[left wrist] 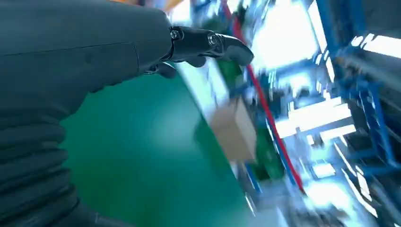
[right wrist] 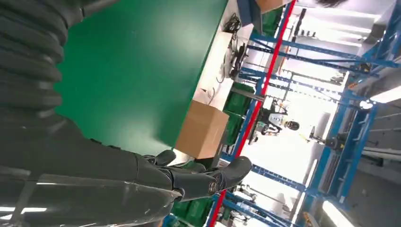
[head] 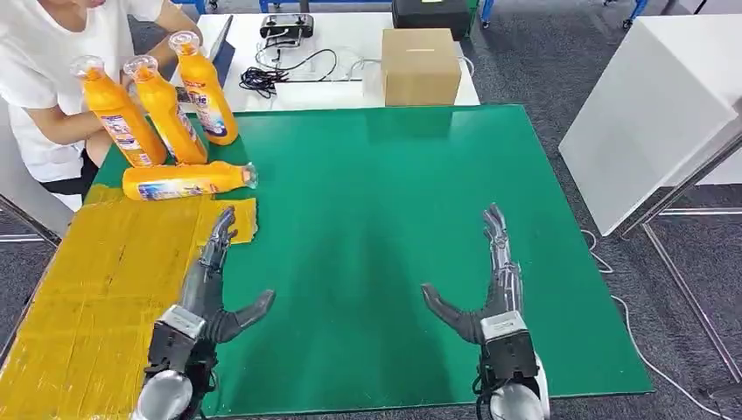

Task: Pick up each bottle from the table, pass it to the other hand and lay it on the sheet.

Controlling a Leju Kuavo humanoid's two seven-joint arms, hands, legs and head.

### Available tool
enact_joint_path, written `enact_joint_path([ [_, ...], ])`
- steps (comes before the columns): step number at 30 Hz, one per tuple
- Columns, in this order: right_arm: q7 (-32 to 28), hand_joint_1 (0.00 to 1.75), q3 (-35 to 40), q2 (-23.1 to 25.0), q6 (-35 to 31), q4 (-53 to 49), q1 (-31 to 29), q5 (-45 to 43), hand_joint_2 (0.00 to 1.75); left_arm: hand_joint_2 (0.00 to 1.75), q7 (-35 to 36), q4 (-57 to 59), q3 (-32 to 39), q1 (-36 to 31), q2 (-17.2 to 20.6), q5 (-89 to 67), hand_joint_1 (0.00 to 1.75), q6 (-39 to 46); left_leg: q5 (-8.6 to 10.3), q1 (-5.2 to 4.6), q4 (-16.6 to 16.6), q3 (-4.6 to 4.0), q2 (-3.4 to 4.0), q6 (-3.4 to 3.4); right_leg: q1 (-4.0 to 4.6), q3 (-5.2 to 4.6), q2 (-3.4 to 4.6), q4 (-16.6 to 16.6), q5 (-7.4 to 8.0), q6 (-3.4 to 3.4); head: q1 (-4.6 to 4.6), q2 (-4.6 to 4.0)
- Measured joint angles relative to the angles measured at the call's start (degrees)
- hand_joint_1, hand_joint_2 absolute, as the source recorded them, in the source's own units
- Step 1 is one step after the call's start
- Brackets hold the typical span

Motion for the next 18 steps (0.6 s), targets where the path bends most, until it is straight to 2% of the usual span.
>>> enact_joint_path([
  [5,-0.31,0.00,-0.44,-0.02,0.24,-0.70,1.14,-1.03,1.75,1.75,1.36,-1.62,-0.46,2.98,-0.31,10.21,0.00,-9.15,0.01,0.05,0.00,0.00,0.02,-0.01,0.02,0.00,0.00,0.01,0.00,0.00,0.02,0.00],
  [18,-0.52,0.00,-0.79,-0.33,2.28,-2.01,2.67,-3.52,1.75,1.75,2.36,-3.04,-0.55,5.01,-0.37,12.17,0.00,-10.29,0.01,0.03,0.00,0.00,0.00,0.00,0.01,0.01,0.00,0.01,0.00,0.00,0.02,0.00],
])
